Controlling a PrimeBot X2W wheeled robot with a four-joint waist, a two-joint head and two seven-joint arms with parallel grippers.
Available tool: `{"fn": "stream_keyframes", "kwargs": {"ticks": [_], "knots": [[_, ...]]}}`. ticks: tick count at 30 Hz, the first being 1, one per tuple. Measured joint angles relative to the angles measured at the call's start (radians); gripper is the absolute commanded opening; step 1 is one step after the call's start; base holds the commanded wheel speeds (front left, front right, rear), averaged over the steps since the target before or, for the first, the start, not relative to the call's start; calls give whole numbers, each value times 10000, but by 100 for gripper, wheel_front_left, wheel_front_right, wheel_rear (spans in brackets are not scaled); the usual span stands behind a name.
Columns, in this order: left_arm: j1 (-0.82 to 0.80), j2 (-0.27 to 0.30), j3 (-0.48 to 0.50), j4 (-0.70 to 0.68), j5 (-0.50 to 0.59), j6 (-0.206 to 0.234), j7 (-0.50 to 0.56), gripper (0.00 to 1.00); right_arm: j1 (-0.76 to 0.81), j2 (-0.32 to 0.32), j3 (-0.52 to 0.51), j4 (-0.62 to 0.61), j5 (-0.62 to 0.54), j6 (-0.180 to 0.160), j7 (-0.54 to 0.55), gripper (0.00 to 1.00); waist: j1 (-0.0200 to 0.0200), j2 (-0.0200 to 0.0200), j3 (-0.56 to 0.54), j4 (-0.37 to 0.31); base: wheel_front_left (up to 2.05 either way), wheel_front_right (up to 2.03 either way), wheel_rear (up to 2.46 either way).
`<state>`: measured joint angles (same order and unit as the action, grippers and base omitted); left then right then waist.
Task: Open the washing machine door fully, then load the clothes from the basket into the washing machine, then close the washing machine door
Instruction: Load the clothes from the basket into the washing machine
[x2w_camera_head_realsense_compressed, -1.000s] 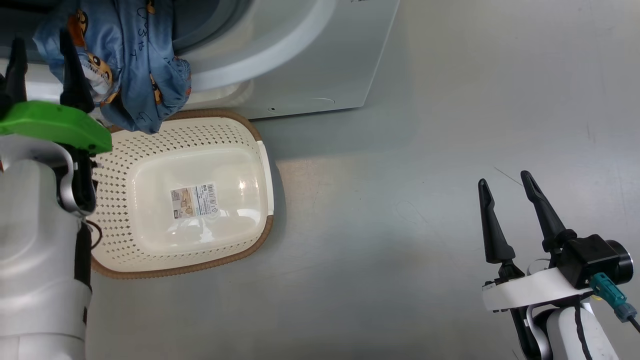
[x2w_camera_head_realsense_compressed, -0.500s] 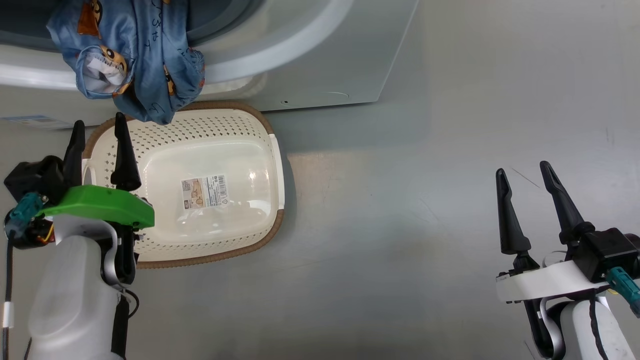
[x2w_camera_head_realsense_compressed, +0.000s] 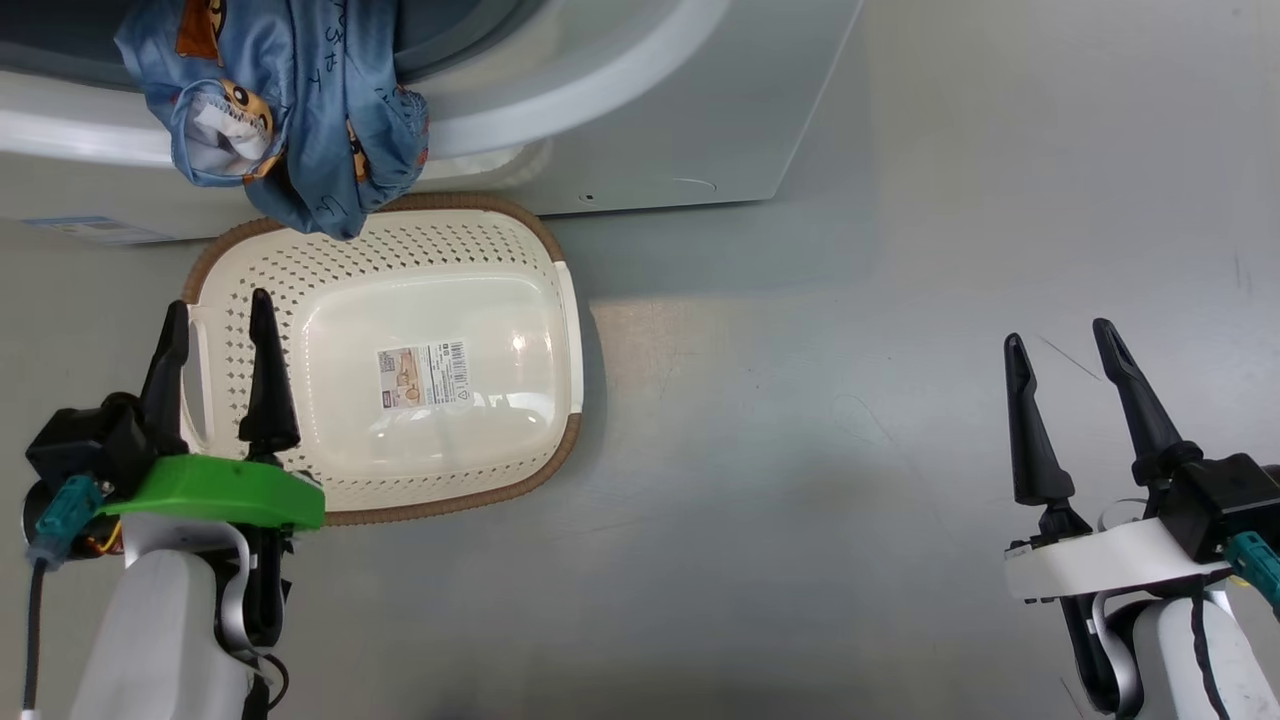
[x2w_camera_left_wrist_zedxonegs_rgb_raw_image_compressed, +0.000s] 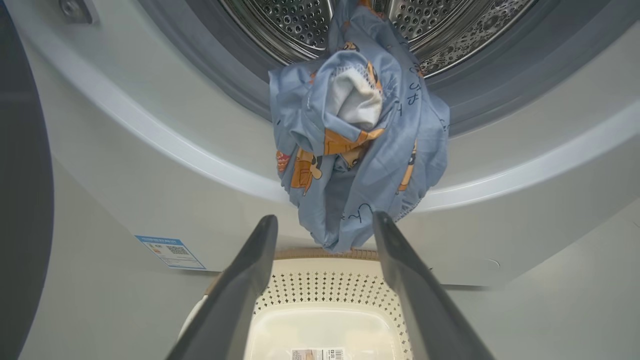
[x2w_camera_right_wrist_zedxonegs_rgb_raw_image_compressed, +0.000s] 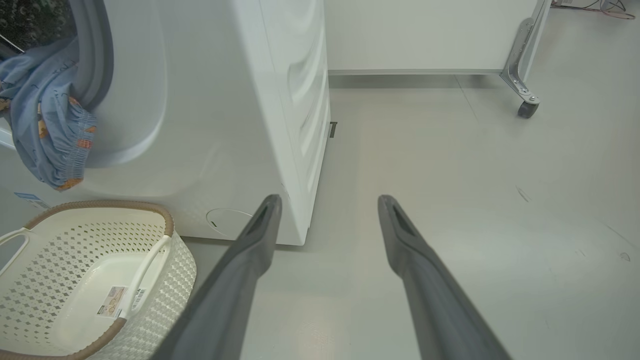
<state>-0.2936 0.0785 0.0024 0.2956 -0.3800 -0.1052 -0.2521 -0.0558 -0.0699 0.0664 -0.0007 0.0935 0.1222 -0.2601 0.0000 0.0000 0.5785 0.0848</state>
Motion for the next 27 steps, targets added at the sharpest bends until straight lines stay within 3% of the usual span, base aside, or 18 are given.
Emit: {"fn": "stream_keyframes", "kwargs": {"ticks": [17, 27], "knots": [[1100, -173, 0, -1779, -4, 180, -2, 100, -193, -92, -249, -205, -73, 0, 0, 100, 0, 0, 290, 175, 0, 0, 0], [1060, -171, -29, -2173, -4, 316, 188, 100, -366, 29, 92, -169, -73, 0, 0, 100, 0, 0, 356, -123, 0, 0, 0]]}}
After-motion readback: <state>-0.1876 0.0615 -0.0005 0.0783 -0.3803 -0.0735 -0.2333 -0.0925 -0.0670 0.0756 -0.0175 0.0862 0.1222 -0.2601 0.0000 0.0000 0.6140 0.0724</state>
